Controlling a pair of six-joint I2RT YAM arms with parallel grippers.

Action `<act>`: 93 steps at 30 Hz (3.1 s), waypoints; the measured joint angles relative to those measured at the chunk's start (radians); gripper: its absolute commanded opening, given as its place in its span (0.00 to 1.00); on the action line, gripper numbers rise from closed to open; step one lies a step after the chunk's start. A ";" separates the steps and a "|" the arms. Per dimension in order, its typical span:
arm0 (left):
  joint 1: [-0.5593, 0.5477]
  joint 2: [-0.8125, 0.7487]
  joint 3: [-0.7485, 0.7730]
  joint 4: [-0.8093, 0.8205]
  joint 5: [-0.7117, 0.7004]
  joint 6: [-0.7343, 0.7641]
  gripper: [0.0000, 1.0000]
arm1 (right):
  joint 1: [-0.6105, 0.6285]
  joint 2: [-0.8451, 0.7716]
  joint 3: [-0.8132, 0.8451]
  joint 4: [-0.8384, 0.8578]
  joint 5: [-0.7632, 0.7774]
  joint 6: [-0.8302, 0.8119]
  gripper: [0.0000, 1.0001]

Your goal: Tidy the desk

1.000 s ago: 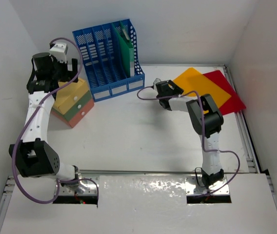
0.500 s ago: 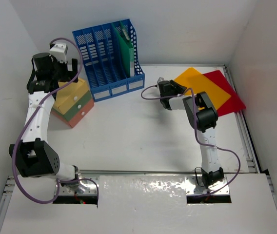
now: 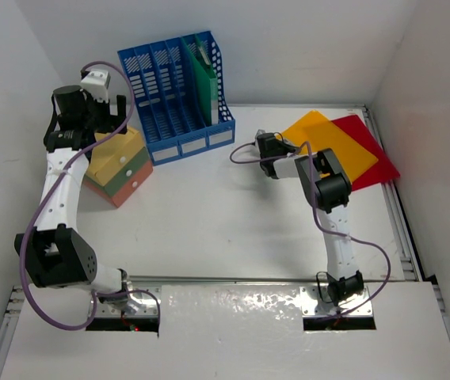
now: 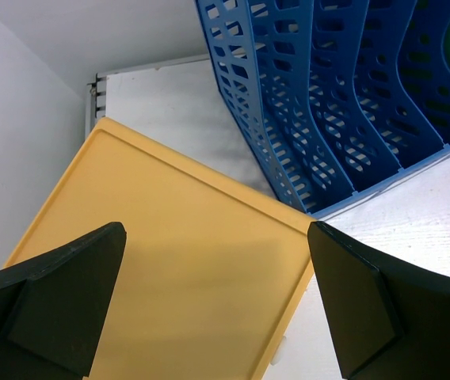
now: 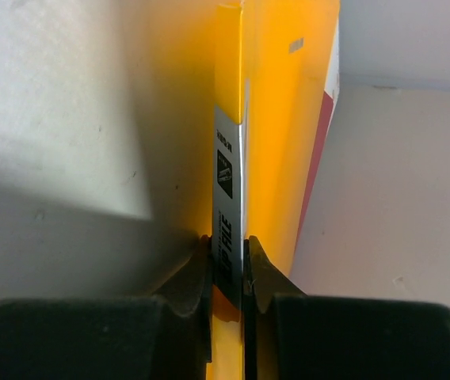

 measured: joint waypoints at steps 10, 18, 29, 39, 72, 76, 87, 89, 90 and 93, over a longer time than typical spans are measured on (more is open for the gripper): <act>0.000 0.005 0.007 -0.008 0.000 0.001 0.98 | 0.048 -0.307 -0.089 -0.296 -0.112 0.201 0.00; 0.000 0.001 0.004 -0.010 0.002 0.001 0.99 | 0.055 -0.722 -0.167 -0.364 -0.303 0.379 0.00; 0.000 -0.068 0.003 -0.039 -0.008 0.009 0.99 | 0.054 -0.962 -0.172 -0.537 -0.544 0.520 0.00; 0.000 -0.126 -0.017 -0.084 -0.011 0.010 0.99 | 0.054 -1.126 -0.035 -0.666 -0.751 0.630 0.00; 0.021 -0.287 -0.257 -0.087 -0.098 0.018 1.00 | 0.100 -0.602 0.764 -0.154 -1.151 1.038 0.00; 0.023 -0.288 -0.281 -0.078 -0.097 0.018 1.00 | 0.143 -0.461 0.825 -0.081 -1.092 1.036 0.00; 0.026 -0.289 -0.282 -0.064 -0.094 0.019 1.00 | 0.196 -0.249 0.843 0.008 -0.870 0.978 0.00; 0.027 -0.289 -0.282 -0.060 -0.094 0.020 1.00 | 0.198 -0.236 0.843 0.034 -0.838 0.970 0.00; 0.027 -0.289 -0.282 -0.059 -0.094 0.021 0.99 | 0.199 -0.232 0.843 0.049 -0.828 0.965 0.00; 0.027 -0.289 -0.282 -0.059 -0.093 0.022 1.00 | 0.209 -0.222 0.844 0.087 -0.796 0.948 0.00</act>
